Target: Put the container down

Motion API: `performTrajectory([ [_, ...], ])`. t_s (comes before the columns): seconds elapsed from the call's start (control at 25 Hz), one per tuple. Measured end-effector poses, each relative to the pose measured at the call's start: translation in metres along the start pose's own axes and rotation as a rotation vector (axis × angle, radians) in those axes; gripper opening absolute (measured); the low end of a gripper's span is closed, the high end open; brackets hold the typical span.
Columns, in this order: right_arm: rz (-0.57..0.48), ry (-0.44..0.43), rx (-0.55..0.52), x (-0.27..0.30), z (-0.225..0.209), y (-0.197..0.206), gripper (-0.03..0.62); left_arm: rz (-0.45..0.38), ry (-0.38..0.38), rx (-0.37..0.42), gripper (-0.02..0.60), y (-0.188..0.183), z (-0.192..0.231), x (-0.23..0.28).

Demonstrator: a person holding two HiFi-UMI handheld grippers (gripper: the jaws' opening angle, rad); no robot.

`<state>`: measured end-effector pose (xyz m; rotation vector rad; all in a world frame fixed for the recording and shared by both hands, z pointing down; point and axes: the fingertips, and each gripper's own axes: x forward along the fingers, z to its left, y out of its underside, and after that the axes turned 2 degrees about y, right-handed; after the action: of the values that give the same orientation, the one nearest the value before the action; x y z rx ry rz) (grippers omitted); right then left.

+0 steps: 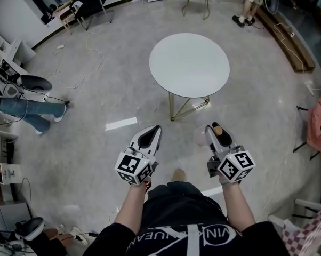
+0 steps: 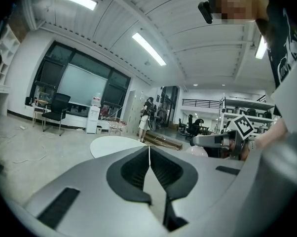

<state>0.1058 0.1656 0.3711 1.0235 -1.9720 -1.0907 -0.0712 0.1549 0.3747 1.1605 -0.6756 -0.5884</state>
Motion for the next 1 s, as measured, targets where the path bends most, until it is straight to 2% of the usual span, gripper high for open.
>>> performTrajectory([
  [0.36, -0.003, 0.009, 0.011, 0.002, -0.018, -0.008, 0.129, 0.005, 0.018, 0.013, 0.015, -0.006, -0.004, 0.021],
  [0.76, -0.002, 0.009, 0.039, 0.017, -0.019, -0.003, 0.129, 0.031, -0.028, -0.004, 0.015, 0.002, 0.014, 0.010],
  [1.0, 0.005, 0.016, 0.038, 0.031, -0.025, 0.000, 0.129, 0.039, -0.003, -0.005, 0.015, 0.008, 0.022, 0.023],
])
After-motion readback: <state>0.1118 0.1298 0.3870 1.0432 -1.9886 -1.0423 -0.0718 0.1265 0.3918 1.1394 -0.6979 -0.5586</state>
